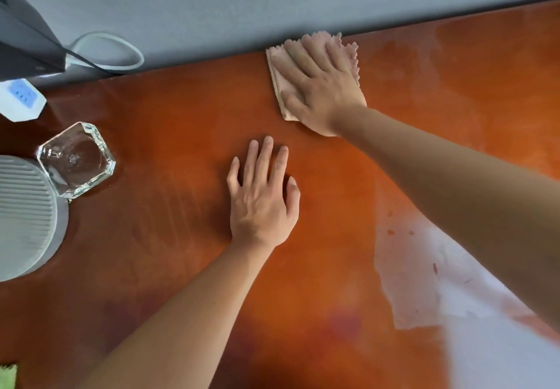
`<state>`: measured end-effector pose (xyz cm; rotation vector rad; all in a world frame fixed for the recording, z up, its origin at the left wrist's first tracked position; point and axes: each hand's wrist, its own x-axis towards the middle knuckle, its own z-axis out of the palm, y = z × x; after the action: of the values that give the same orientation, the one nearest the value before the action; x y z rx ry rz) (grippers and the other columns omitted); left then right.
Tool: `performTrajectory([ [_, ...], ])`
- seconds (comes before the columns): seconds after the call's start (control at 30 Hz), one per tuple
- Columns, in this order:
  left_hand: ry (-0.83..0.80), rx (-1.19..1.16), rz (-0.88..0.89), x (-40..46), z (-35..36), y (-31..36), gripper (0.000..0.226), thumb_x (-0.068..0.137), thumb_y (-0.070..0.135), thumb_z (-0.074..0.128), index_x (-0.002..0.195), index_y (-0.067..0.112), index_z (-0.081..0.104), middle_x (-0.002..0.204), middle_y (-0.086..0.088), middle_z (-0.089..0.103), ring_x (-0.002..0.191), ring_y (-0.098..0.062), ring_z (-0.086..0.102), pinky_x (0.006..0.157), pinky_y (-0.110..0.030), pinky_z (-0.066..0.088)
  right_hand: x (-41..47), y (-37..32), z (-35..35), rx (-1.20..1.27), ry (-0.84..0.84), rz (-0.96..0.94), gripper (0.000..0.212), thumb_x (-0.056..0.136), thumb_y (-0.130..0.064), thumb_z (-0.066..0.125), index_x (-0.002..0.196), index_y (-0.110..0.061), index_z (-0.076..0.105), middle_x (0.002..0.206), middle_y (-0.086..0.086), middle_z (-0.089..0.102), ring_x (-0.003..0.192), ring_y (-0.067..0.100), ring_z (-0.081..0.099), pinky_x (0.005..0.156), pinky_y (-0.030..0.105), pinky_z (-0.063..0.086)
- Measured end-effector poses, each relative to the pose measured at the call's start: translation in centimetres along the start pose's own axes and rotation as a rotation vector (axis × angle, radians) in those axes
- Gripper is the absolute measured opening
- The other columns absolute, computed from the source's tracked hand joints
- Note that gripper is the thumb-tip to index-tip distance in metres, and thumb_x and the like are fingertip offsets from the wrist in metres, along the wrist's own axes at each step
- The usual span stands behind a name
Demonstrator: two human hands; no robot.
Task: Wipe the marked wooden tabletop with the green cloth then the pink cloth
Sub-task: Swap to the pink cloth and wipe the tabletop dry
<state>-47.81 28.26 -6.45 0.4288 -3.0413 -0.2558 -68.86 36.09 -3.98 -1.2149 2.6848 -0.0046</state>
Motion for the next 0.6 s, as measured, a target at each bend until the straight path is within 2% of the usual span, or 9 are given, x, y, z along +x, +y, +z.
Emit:
performTrajectory([
  [0.23,0.018,0.008,0.002,0.0,0.2,-0.1,0.053,0.103,0.041,0.036,0.151,0.019,0.046,0.163,-0.008,0.035,0.153,-0.028,0.026,0.123,-0.052,0.016,-3.6,6.1,0.1,0.027,0.016,0.194,0.066,0.102,-0.049,0.016,0.164,-0.028,0.011,0.171,0.003,0.010,0.158,0.027,0.001,0.125,0.051,-0.005],
  [0.37,0.012,0.016,0.000,0.1,0.1,-0.1,0.054,0.104,0.043,0.034,0.152,0.020,0.045,0.164,-0.008,0.034,0.153,-0.028,0.026,0.123,-0.052,0.016,-5.0,5.7,0.6,0.054,0.030,0.247,0.064,0.104,-0.047,0.017,0.164,-0.026,0.010,0.171,0.004,0.008,0.157,0.029,-0.001,0.126,0.051,-0.003],
  [0.6,-0.025,0.023,-0.013,0.2,-0.3,0.4,0.054,0.103,0.038,0.035,0.151,0.016,0.046,0.164,-0.009,0.033,0.154,-0.028,0.024,0.123,-0.053,0.015,-10.7,2.7,2.2,0.081,0.009,0.265,0.068,0.102,-0.052,0.008,0.164,-0.024,0.005,0.172,0.005,0.000,0.157,0.028,-0.008,0.126,0.051,-0.004],
])
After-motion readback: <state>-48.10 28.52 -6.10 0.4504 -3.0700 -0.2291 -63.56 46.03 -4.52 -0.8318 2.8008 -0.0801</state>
